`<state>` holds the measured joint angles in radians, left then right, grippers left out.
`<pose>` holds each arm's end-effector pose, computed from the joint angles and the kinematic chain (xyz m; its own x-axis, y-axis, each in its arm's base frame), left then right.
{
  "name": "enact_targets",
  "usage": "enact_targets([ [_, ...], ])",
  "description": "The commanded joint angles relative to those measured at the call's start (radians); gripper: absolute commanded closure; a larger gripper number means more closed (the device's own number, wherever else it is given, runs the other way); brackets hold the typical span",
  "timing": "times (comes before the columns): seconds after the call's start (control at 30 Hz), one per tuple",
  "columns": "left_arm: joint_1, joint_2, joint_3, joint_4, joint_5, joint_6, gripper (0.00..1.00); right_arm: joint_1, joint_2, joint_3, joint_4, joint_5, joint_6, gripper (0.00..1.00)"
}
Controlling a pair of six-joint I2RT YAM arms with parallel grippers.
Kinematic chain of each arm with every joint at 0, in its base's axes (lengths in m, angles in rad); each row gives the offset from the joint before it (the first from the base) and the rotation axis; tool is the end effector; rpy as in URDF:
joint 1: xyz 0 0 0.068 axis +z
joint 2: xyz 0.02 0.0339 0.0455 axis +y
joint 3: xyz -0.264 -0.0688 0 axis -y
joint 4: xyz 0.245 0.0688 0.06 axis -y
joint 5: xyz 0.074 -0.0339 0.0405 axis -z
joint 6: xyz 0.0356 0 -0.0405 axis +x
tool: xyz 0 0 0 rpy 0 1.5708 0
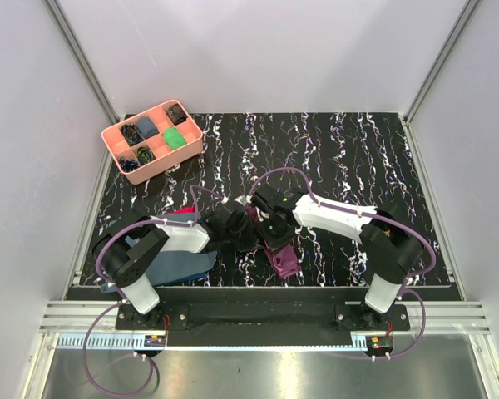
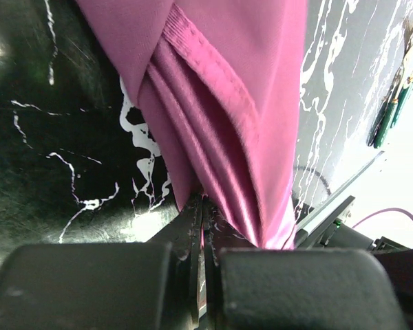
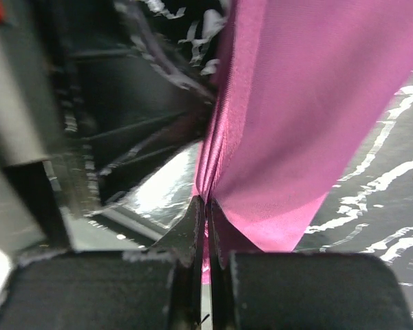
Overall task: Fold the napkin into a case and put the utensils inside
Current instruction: Stuff the smaller-rectangle-folded napkin at the center of the board.
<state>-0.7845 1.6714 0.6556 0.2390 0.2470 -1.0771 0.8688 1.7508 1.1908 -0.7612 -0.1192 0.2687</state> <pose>0.2090 -0.2209 0.1235 -0.9470 -0.2612 -0.1870 -0.0538 0.7029 -0.7092 0.2123 0.2575 0.1880 -0.8096 -0.5491 -0.2076 -0.5831 0.7930 0.1767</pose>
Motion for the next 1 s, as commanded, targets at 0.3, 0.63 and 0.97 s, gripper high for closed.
enact_targets([
  [0.3,-0.015,-0.051,-0.039,0.0,-0.021,0.019,1.0,0.007,0.09,-0.057,0.152,-0.111,0.079,1.0],
  [0.63,0.126,-0.13,-0.056,-0.003,0.044,0.077,1.0,0.004,0.063,-0.138,0.252,-0.106,0.113,0.92],
  [0.97,0.183,-0.153,0.009,0.029,0.115,0.088,1.0,-0.063,-0.154,-0.18,0.255,-0.21,0.165,0.59],
])
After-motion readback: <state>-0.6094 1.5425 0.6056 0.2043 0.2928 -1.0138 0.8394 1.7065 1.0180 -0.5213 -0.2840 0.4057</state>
